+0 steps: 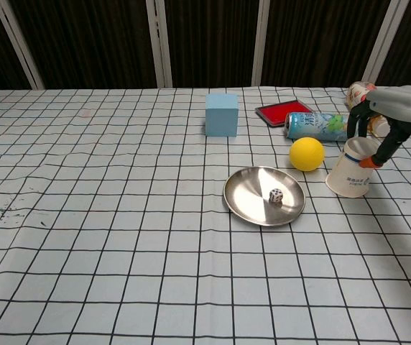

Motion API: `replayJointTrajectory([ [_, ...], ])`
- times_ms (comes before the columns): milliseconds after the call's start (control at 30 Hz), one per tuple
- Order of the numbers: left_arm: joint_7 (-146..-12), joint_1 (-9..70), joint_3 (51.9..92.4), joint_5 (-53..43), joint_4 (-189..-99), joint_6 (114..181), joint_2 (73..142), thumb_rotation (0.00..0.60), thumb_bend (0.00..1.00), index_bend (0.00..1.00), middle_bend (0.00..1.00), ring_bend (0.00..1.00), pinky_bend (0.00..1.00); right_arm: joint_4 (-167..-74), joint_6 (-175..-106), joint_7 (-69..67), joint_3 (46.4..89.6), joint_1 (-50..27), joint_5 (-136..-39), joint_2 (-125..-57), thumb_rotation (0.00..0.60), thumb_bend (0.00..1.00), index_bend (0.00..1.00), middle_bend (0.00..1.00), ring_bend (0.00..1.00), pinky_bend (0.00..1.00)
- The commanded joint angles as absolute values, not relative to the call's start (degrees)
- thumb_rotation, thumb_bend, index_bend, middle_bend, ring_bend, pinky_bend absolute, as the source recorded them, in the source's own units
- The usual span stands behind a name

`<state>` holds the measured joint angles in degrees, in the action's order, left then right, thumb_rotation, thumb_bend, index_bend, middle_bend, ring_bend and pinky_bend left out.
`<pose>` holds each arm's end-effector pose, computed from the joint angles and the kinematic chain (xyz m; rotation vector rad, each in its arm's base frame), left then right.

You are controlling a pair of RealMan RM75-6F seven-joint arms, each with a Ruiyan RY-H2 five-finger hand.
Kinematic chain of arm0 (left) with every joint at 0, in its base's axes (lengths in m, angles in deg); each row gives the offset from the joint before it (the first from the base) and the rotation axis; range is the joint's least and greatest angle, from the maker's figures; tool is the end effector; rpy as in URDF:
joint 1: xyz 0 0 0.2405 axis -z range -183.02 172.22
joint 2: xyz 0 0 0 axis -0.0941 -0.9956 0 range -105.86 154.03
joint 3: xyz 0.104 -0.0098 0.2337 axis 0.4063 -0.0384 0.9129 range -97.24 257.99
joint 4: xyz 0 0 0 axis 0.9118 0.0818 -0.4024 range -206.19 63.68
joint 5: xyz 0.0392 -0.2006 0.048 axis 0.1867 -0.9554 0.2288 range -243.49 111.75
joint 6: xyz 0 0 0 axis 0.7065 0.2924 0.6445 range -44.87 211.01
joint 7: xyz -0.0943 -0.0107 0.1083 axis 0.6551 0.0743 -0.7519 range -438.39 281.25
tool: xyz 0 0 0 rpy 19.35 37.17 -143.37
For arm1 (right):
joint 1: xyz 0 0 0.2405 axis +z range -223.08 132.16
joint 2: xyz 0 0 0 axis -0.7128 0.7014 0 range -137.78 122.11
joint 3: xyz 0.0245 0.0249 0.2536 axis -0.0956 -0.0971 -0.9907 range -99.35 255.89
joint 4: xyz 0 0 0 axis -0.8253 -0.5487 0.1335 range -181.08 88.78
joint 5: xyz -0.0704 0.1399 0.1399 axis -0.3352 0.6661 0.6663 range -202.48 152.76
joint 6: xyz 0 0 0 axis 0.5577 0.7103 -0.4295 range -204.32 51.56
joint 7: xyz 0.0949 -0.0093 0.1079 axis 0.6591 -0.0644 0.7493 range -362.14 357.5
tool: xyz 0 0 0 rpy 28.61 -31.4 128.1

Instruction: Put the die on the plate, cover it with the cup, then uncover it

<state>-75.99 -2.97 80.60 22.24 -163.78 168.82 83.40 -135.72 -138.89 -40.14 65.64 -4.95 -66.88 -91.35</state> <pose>-0.3223 0.1565 0.1784 -1.4207 -0.9182 -0.8385 -0.1948 -0.3554 0.0316 1.5934 -0.9583 0.6370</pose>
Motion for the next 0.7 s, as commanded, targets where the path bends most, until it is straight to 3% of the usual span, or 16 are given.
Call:
replayJointTrajectory([
  [33,-76.1,-2.9,80.6,22.3,-163.8,168.8,83.4,0.6,0.3,0.23,0.0,0.0,0.02,-135.6,-138.8,-39.9,65.8,-4.9,-66.8,-91.5,0.6,0.27,0.44,0.42,0.15,0.0],
  [233,-76.1,-3.0,80.6,22.2,-163.8,168.8,83.4,0.6,0.3,0.23,0.0,0.0,0.02,-135.6,-139.1,-39.6,66.2,-4.9,-66.9,-91.5,0.6,0.33,0.55,0.43,0.17,0.0],
  [533,-75.9,-3.0,80.6,22.2,-163.8,169.0,83.4,0.6,0.3,0.23,0.0,0.0,0.02,-136.9,-140.5,-39.4,66.2,-4.8,-68.4,-91.0,0.6,0.43,0.6,0.48,0.2,0.0],
  [700,-75.6,-3.0,80.5,22.1,-163.7,168.9,83.3,0.6,0.3,0.23,0.0,0.0,0.02,-142.6,-142.9,-42.0,65.3,-4.1,-70.0,-87.6,0.6,0.44,0.61,0.49,0.21,0.0],
])
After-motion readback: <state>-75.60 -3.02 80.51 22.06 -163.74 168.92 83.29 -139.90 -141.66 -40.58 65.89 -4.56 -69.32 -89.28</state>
